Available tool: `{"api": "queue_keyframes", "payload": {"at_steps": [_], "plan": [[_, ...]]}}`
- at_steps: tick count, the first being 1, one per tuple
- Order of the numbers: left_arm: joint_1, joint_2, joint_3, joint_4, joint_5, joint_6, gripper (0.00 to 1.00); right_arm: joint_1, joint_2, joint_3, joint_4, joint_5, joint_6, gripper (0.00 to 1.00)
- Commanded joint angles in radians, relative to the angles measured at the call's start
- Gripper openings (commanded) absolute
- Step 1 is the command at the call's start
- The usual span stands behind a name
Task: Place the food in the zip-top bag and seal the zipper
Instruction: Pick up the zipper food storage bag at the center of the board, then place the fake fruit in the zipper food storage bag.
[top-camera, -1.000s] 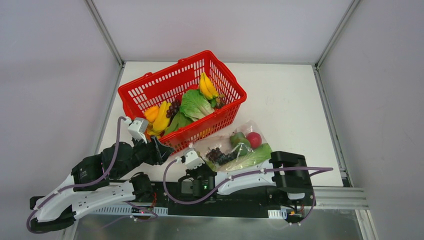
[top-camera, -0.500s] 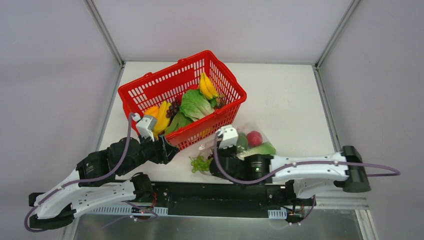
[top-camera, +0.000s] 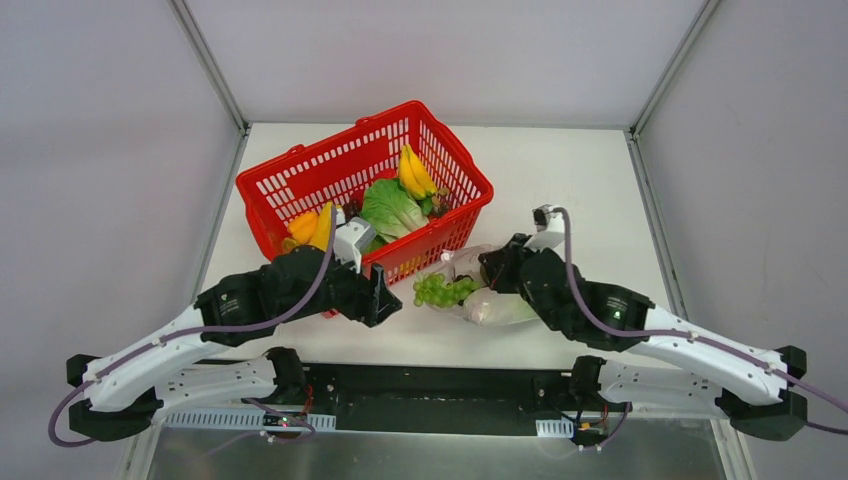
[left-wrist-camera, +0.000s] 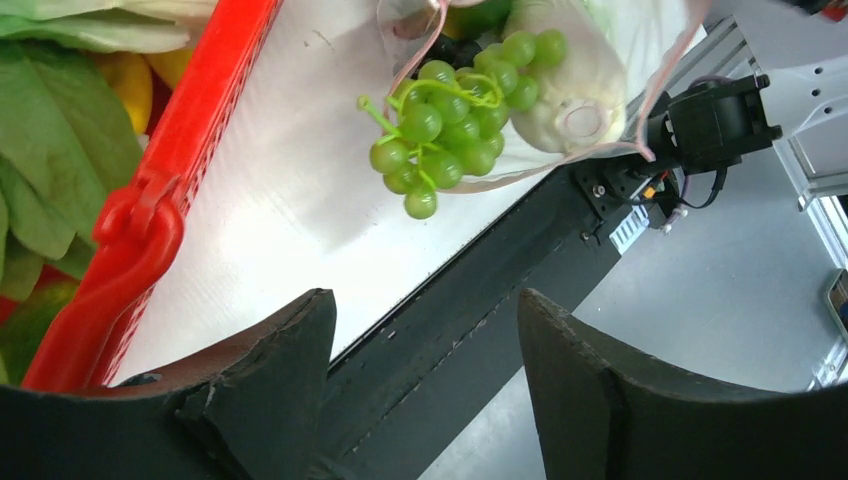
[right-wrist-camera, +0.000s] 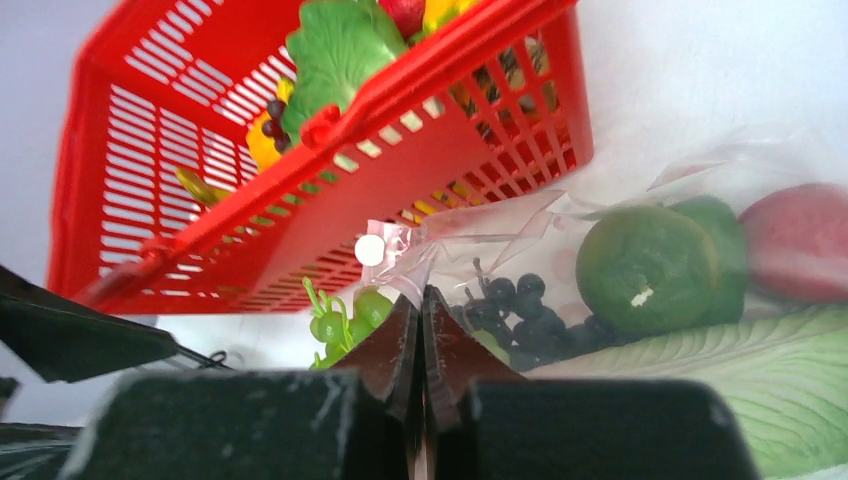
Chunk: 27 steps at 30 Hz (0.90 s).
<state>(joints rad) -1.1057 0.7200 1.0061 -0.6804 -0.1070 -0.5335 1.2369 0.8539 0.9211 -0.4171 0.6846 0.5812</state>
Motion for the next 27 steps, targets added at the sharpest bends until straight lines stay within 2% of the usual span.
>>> {"api": "queue_keyframes", "payload": {"at_steps": [1, 3, 7, 10, 14, 19, 21, 24, 27], "plan": [[-0.003, 0.049, 0.01, 0.153, 0.001, -0.003, 0.7, -0.047, -0.061, 0.096, 0.015, -0.023, -0.036, 0.0], [-0.003, 0.081, -0.018, 0.229, -0.016, -0.041, 0.73, -0.053, -0.076, 0.105, 0.014, -0.022, -0.044, 0.0], [-0.004, 0.163, -0.066, 0.383, -0.045, -0.113, 0.74, -0.058, -0.089, 0.127, 0.006, -0.012, -0.054, 0.0], [-0.004, 0.242, -0.043, 0.404, -0.052, -0.121, 0.75, -0.06, -0.09, 0.137, 0.001, -0.013, -0.055, 0.0], [-0.009, 0.302, -0.018, 0.412, -0.026, -0.135, 0.68, -0.063, -0.089, 0.136, 0.0, 0.002, -0.064, 0.0], [-0.013, 0.276, 0.0, 0.373, -0.037, -0.119, 0.32, -0.068, -0.084, 0.133, -0.002, 0.02, -0.066, 0.0], [-0.014, 0.261, 0.003, 0.371, -0.023, -0.104, 0.2, -0.071, -0.078, 0.136, -0.002, 0.019, -0.068, 0.0], [-0.015, 0.263, 0.033, 0.36, 0.011, -0.099, 0.06, -0.075, -0.07, 0.139, -0.002, 0.022, -0.072, 0.0], [-0.016, 0.28, 0.076, 0.348, 0.049, -0.086, 0.0, -0.078, -0.066, 0.146, 0.002, 0.019, -0.075, 0.0]]}}
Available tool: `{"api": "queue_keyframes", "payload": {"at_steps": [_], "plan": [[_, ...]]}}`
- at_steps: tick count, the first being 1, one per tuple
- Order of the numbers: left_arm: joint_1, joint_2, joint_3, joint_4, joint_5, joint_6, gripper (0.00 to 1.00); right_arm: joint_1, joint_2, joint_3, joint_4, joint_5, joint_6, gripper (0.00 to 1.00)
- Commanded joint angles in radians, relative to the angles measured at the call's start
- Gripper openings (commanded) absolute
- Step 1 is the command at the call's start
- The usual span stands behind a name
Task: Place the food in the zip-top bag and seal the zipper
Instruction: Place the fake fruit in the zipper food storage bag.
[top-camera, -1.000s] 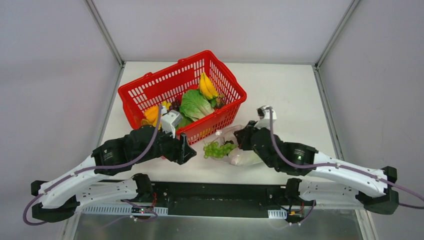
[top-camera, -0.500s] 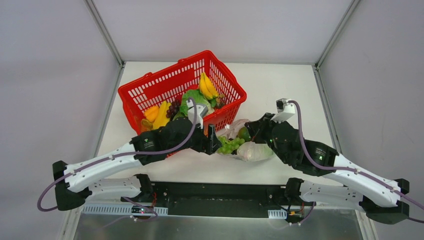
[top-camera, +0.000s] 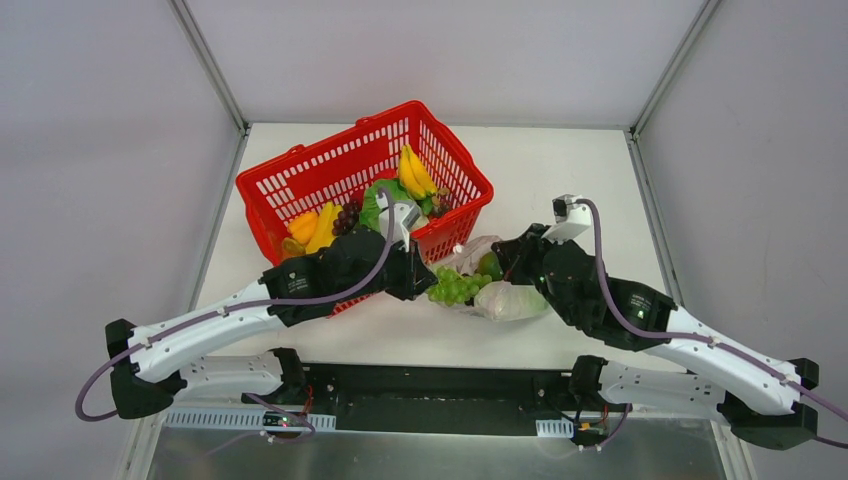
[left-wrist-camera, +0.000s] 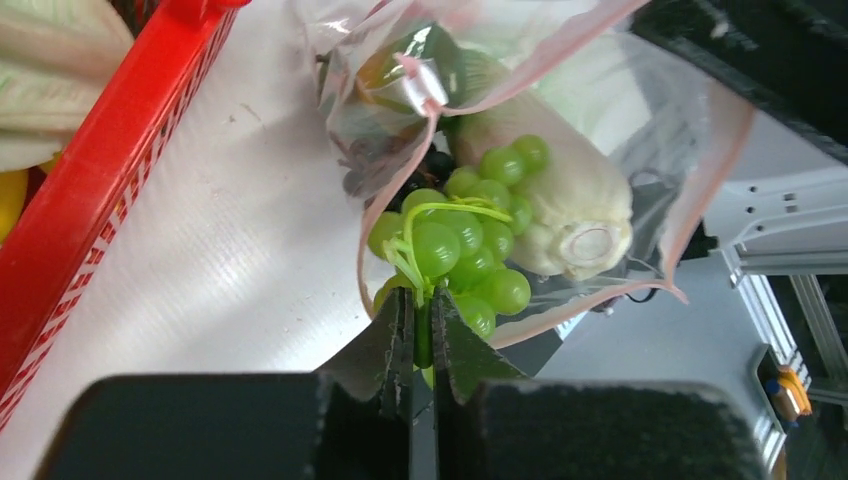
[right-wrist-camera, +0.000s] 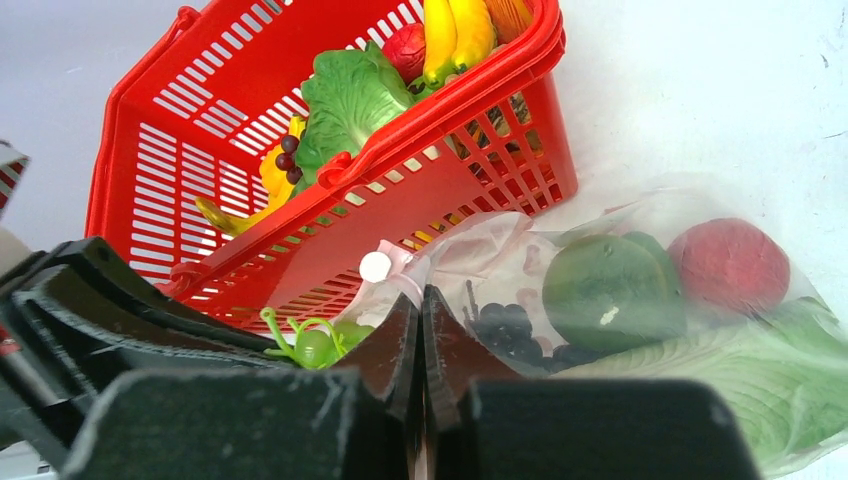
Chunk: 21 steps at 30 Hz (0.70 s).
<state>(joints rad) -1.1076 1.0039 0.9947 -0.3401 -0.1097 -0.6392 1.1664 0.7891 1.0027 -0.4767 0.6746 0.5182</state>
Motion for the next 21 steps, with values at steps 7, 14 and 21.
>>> {"api": "queue_keyframes", "payload": {"at_steps": [7, 14, 21], "plan": [[-0.015, 0.027, 0.17, 0.03, 0.04, 0.038, 0.0, -0.023, 0.02, 0.069, 0.097, -0.039, 0.001, 0.0], [-0.017, 0.101, 0.154, 0.233, 0.033, -0.005, 0.0, -0.056, 0.05, 0.132, 0.155, -0.148, 0.071, 0.0], [-0.017, 0.206, 0.353, 0.085, 0.01, 0.145, 0.0, -0.127, 0.077, 0.198, 0.165, -0.222, 0.09, 0.0]]}}
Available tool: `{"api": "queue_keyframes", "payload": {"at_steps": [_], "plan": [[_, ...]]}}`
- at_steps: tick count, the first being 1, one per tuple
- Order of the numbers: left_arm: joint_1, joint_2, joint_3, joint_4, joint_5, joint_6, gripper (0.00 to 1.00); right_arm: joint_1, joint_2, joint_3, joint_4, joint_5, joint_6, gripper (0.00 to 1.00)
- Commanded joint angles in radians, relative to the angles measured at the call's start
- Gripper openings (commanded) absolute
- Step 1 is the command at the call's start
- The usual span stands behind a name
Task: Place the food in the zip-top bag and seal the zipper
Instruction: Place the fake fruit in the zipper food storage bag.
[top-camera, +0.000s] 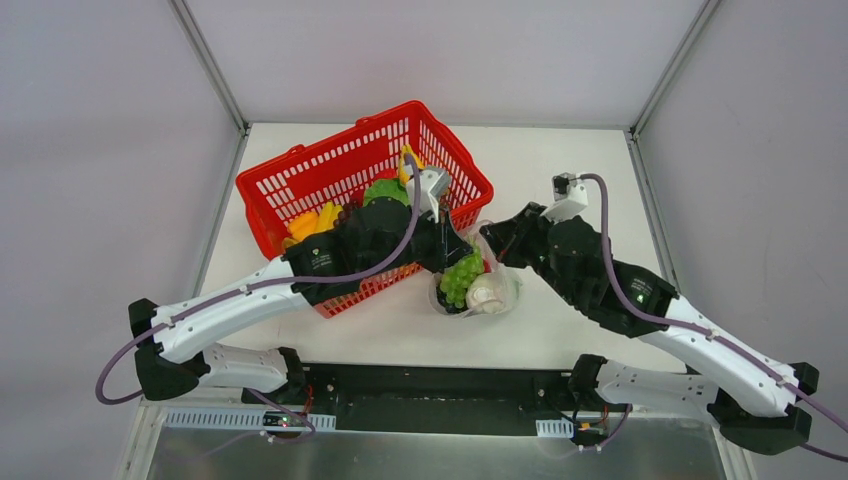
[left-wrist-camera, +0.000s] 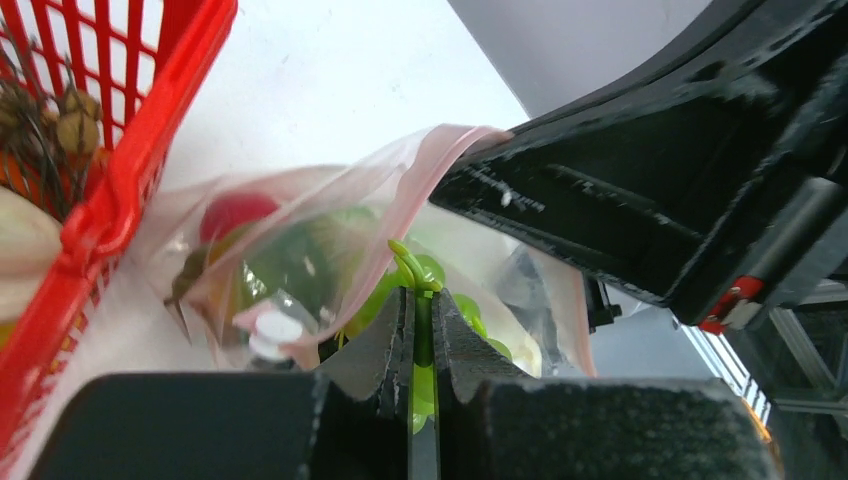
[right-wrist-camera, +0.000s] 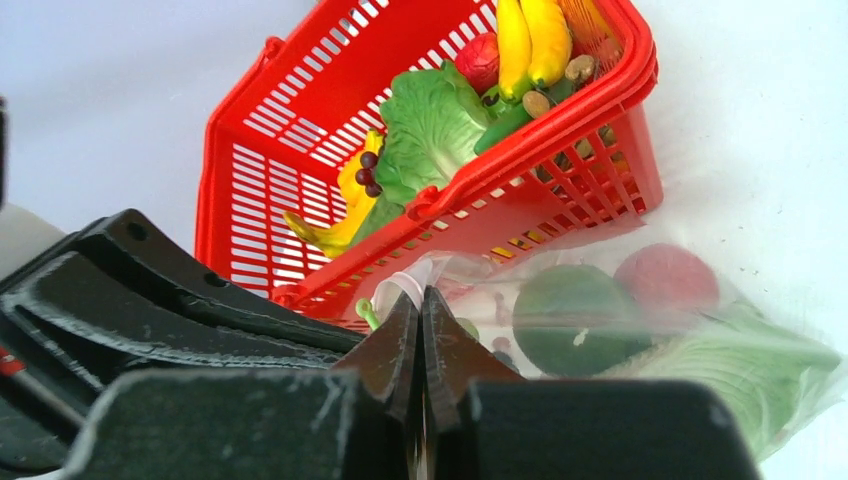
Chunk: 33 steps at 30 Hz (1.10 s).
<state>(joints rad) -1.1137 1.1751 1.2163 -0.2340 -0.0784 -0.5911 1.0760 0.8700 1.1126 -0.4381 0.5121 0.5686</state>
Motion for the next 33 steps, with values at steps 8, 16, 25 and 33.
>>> {"api": "queue_keyframes", "payload": {"at_steps": [8, 16, 25, 33], "plan": [[-0.011, 0.077, 0.219, -0.182, -0.158, 0.198, 0.09, -0.111, 0.004, 0.113, 0.124, -0.105, 0.048, 0.0], [-0.022, 0.155, 0.285, -0.193, -0.005, 0.26, 0.43, -0.199, 0.002, 0.086, 0.125, -0.148, 0.073, 0.0], [-0.036, 0.149, 0.277, -0.248, 0.047, 0.329, 0.34, -0.374, 0.047, 0.094, 0.14, -0.363, 0.115, 0.0], [-0.043, 0.26, 0.439, -0.324, 0.063, 0.37, 0.19, -0.408, 0.035, 0.067, 0.165, -0.449, 0.119, 0.0]]}}
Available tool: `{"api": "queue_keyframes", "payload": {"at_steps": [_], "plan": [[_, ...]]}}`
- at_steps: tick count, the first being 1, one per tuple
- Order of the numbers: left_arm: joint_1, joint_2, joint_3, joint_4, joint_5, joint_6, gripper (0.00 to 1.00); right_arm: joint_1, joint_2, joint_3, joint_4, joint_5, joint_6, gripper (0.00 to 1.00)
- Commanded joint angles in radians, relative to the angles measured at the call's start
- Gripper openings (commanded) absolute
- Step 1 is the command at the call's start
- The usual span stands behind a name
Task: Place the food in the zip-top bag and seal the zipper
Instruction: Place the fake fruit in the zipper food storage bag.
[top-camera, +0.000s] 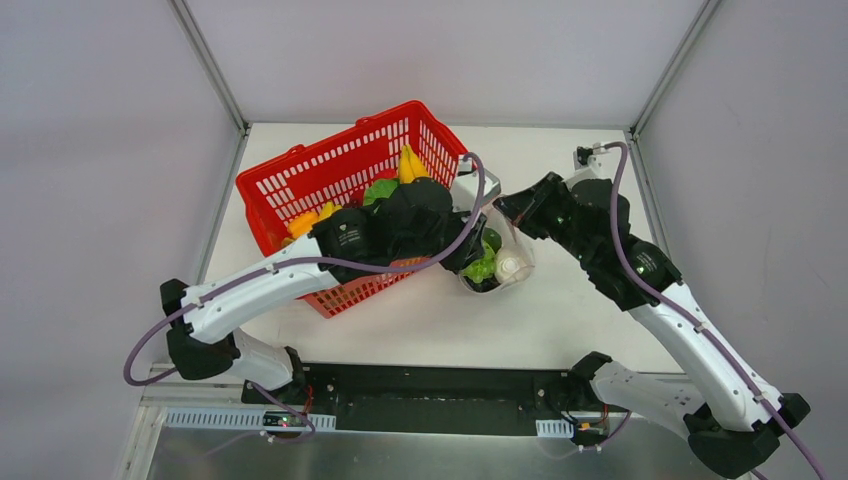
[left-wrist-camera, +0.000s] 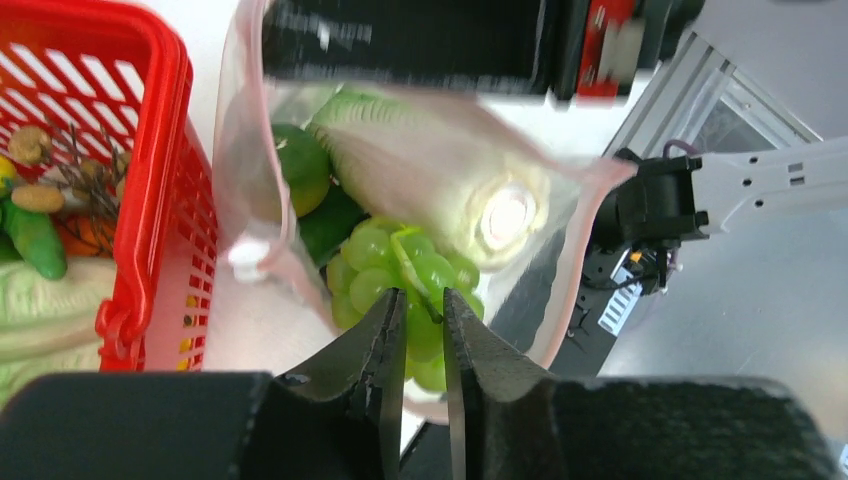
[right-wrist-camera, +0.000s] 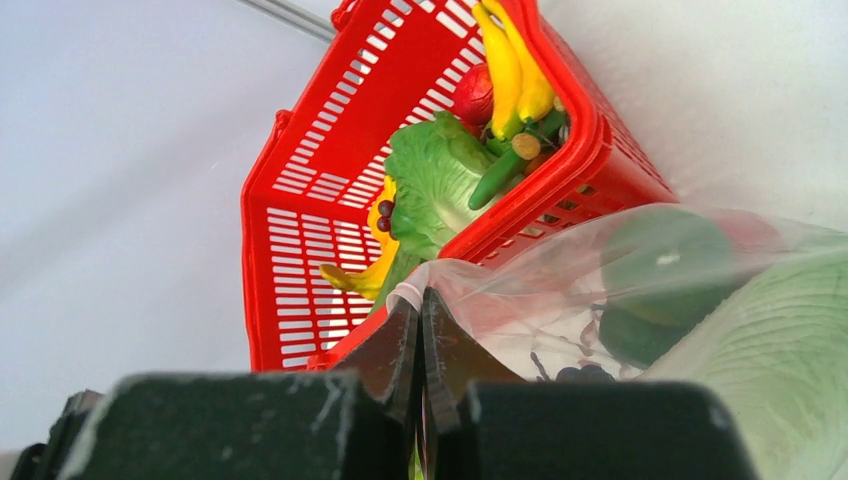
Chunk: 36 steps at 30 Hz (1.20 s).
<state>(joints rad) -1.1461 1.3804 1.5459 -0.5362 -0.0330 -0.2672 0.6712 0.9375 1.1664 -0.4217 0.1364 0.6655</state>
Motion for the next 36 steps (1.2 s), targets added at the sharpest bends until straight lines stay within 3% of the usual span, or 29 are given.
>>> {"api": "queue_keyframes", "payload": {"at_steps": [1, 5, 10, 13, 17, 23, 25, 29, 32, 36], "plan": [[-0.01, 0.079, 0.12, -0.023, 0.019, 0.05, 0.19, -0.003, -0.036, 0.011, 0.146, -0.077, 0.021, 0.0], [-0.013, 0.149, 0.144, -0.016, 0.006, 0.061, 0.17, -0.004, -0.06, 0.001, 0.142, -0.095, 0.018, 0.0], [-0.015, 0.179, 0.13, -0.042, -0.141, 0.032, 0.21, -0.004, -0.076, 0.006, 0.107, -0.017, 0.014, 0.0], [-0.018, 0.089, 0.033, 0.064, -0.156, 0.01, 0.33, -0.005, -0.075, 0.008, 0.095, 0.011, 0.006, 0.0], [-0.018, -0.039, -0.03, 0.149, -0.091, -0.015, 0.61, -0.005, -0.077, -0.006, 0.094, 0.026, 0.004, 0.0], [-0.018, -0.16, -0.1, 0.215, -0.006, -0.041, 0.75, -0.005, -0.083, -0.03, 0.093, 0.02, 0.01, 0.0], [-0.018, -0.187, -0.133, 0.207, -0.04, -0.062, 0.77, -0.005, -0.086, -0.038, 0.099, 0.014, 0.015, 0.0], [-0.017, -0.257, -0.224, 0.126, -0.242, -0.181, 0.75, -0.004, -0.082, -0.039, 0.1, 0.006, 0.016, 0.0], [-0.017, -0.309, -0.313, 0.091, -0.294, -0.275, 0.73, -0.005, -0.081, -0.039, 0.104, -0.004, 0.012, 0.0], [-0.017, -0.345, -0.407, 0.159, -0.282, -0.371, 0.72, -0.005, -0.09, -0.054, 0.123, -0.021, 0.009, 0.0]]}}
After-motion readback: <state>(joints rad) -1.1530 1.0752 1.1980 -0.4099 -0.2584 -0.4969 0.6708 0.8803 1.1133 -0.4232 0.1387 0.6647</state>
